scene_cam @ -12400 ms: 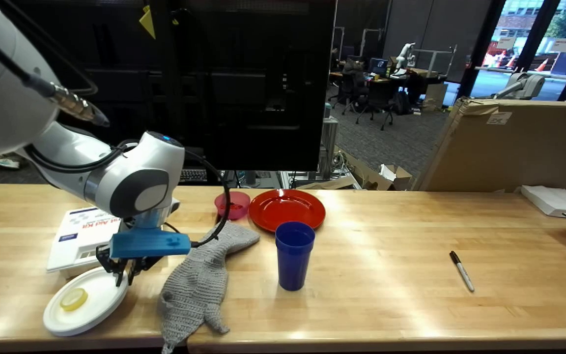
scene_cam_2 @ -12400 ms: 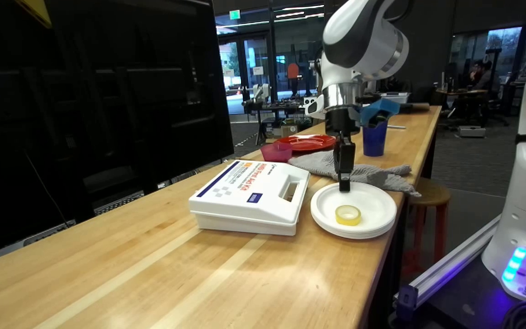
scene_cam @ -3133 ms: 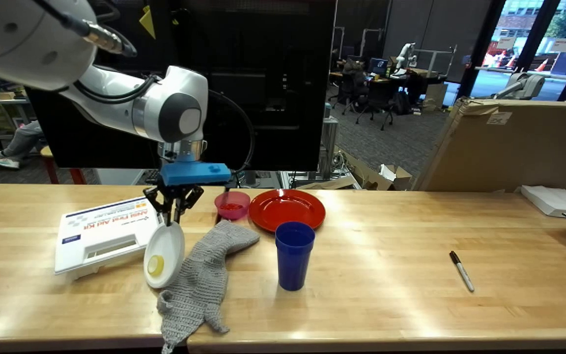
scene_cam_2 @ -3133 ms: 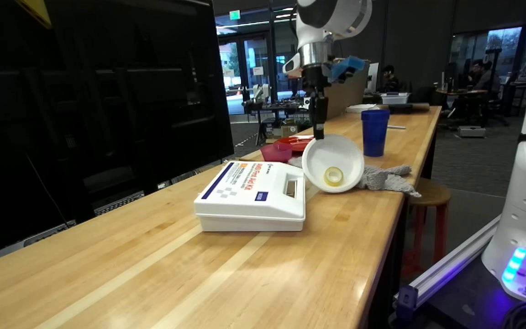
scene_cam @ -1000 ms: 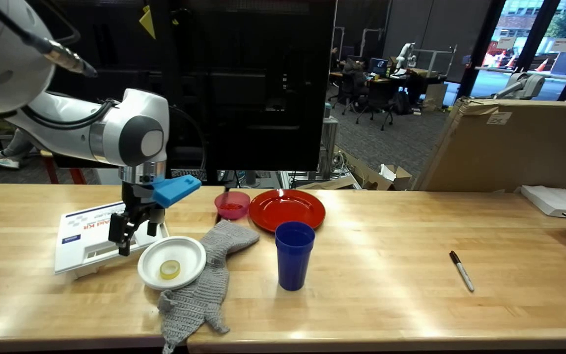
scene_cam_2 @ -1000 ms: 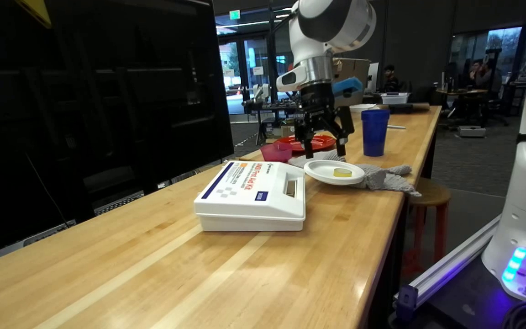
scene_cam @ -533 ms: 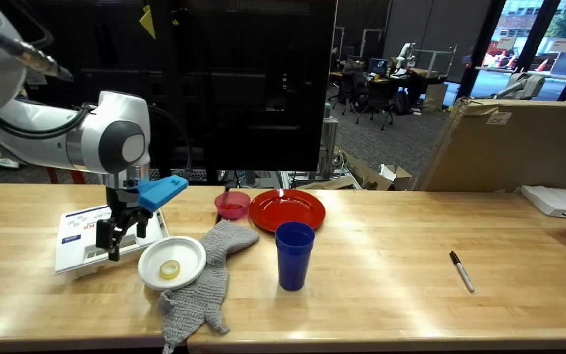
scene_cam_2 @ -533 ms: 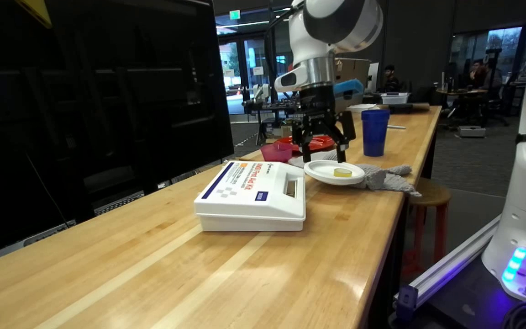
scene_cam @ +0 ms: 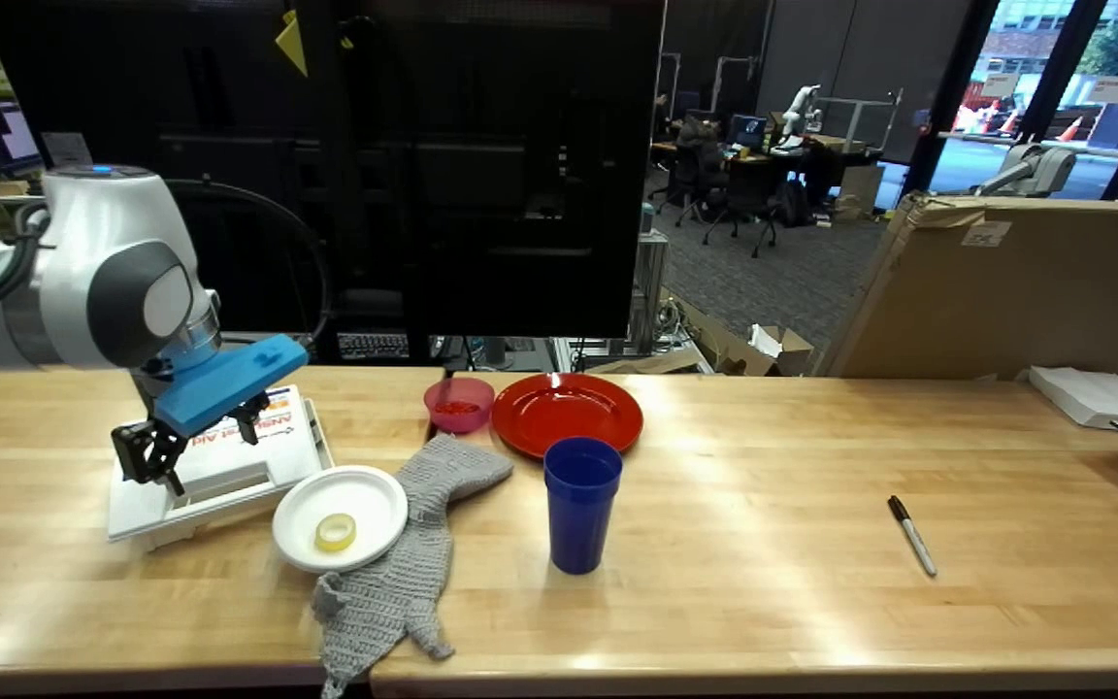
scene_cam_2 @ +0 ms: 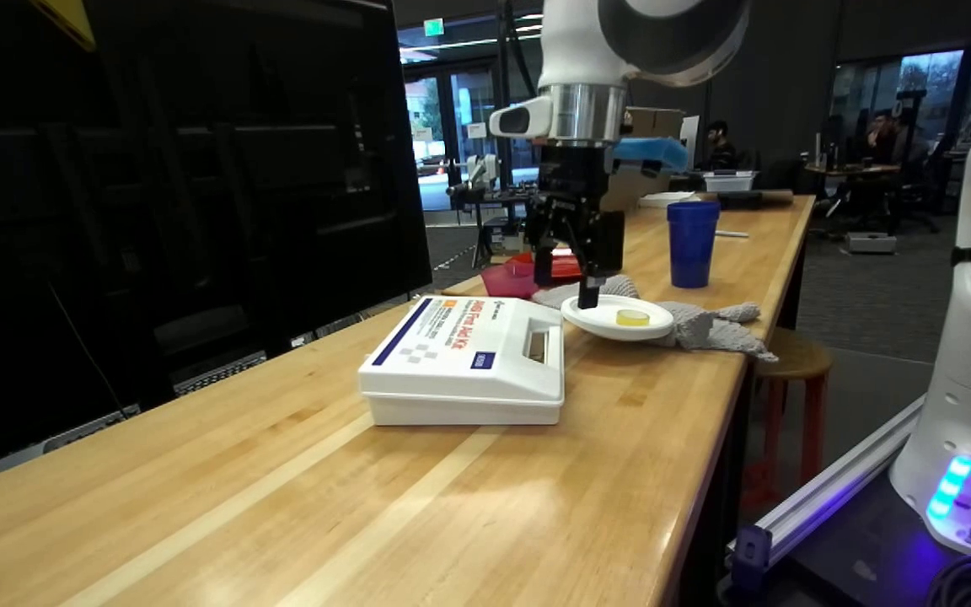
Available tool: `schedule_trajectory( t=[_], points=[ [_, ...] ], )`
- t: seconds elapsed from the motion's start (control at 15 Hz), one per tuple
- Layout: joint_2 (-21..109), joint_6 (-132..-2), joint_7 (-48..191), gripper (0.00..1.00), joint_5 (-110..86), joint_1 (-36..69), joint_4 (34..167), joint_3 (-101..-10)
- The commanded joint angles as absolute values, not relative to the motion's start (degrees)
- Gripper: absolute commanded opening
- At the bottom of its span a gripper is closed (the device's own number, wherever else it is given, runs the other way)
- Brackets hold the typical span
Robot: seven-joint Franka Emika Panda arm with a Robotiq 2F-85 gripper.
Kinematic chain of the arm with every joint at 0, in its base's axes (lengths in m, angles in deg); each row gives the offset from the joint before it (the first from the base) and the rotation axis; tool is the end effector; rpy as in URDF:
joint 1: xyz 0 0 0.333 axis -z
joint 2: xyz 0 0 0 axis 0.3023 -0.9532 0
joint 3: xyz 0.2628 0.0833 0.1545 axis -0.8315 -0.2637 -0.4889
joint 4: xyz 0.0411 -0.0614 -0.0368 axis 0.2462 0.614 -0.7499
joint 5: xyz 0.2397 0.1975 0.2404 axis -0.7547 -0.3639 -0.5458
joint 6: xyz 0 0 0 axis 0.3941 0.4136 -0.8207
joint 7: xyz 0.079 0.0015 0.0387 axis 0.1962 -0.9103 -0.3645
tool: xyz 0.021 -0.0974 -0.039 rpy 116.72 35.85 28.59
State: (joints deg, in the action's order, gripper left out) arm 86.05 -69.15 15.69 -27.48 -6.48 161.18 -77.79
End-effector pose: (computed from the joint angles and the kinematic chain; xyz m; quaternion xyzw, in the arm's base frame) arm 0.2947 0.2670 0.3821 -0.7393 -0.6695 -0.0717 0.0061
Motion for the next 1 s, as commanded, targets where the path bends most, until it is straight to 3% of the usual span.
schedule_trajectory(
  t=[0.0, 0.33, 0.93],
  points=[
    [90.5, -74.14, 31.33, 1.0, -20.27, -6.83, 165.65, -81.08],
    [92.63, -76.53, 54.16, 1.0, -5.36, -4.49, 169.23, -85.25],
    [90.94, -63.57, 87.0, 1.0, 11.58, 3.86, 166.92, -94.74]
  ],
)
